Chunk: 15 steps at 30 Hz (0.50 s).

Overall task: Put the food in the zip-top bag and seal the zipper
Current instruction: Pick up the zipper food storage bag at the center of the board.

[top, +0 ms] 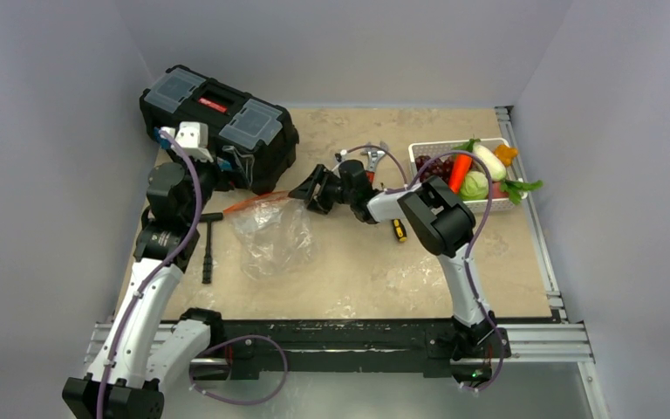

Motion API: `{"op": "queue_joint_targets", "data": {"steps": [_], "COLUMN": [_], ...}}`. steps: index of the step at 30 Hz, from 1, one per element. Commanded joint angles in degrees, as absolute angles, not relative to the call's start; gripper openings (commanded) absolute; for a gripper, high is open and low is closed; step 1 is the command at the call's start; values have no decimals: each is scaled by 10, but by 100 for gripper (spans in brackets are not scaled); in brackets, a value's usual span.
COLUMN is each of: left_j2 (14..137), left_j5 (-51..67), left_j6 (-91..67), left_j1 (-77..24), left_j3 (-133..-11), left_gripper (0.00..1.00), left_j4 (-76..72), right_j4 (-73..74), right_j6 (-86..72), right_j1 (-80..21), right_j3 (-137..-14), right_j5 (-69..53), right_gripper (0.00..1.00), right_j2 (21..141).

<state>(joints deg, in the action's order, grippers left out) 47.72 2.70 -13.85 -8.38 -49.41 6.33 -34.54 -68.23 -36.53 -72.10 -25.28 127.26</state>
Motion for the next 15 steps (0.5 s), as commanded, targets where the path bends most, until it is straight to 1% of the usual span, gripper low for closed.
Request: {"op": "queue_joint_targets", "data": {"steps": [1, 4, 7, 8, 12, 15], "left_j2": [490, 489, 492, 494, 502, 507], "left_j5": [82, 89, 95, 99, 119, 132], "left_j6": [-129, -129, -132, -135, -138, -139], "left_j1": [-85, -85, -85, -85, -85, -85], "left_j3": [-540, -538, -539, -540, -545, -548], "left_gripper": [94, 94, 93, 93, 92, 91], "left_j4": [81, 77, 77, 77, 78, 81], "right_j4": [-400, -441, -456, -457, -465, -434], "right_j6": [-673, -676, -666, -660, -633, -582], "right_j1": [-374, -374, -372, -369, -348, -322], "right_j3": [-736, -718, -703, -697, -659, -640], "right_j5": [-282, -294, -302, -304, -310, -316], "right_gripper": [50, 24, 3, 0, 0, 0], "right_j2": [1278, 1263, 1237, 1221, 1162, 1116]}}
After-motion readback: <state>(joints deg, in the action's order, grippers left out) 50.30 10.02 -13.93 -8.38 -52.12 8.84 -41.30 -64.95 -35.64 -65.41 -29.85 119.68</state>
